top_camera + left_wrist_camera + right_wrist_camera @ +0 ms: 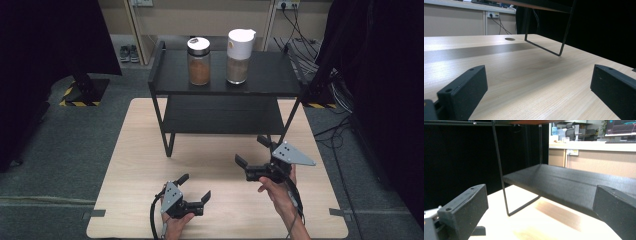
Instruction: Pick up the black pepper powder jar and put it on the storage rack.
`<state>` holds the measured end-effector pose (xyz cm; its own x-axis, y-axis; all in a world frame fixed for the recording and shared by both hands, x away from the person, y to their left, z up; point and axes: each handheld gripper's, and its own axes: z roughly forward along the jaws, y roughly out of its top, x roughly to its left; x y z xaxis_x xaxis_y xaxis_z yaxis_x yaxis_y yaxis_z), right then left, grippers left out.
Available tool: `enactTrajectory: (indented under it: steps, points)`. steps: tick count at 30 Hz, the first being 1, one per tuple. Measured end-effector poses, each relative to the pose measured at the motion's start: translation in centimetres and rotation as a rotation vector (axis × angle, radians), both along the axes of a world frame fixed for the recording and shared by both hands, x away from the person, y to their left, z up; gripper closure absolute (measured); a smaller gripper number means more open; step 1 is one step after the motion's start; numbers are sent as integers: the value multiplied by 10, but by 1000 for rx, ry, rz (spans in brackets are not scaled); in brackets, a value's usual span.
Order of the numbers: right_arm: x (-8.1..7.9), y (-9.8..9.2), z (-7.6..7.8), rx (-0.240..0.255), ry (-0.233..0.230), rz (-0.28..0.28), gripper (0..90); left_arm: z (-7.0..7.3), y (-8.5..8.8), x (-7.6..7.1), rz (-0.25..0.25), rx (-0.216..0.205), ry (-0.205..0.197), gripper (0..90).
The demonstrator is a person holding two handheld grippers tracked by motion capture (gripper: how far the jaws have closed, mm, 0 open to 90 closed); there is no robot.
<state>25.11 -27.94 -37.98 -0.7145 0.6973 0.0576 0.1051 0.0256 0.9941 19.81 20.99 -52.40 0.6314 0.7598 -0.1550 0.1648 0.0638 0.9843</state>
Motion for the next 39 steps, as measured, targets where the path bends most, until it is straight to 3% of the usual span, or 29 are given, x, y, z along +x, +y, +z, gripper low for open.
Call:
enactTrajectory:
  steps: [16, 39]
  points:
    - [-17, 6, -37, -26, 32, 16, 4, 0, 0, 0, -1, -1, 0, 1]
    - [-27, 6, -75, -36, 105, 27, 4, 0, 0, 0, 1, -4, 4, 2]
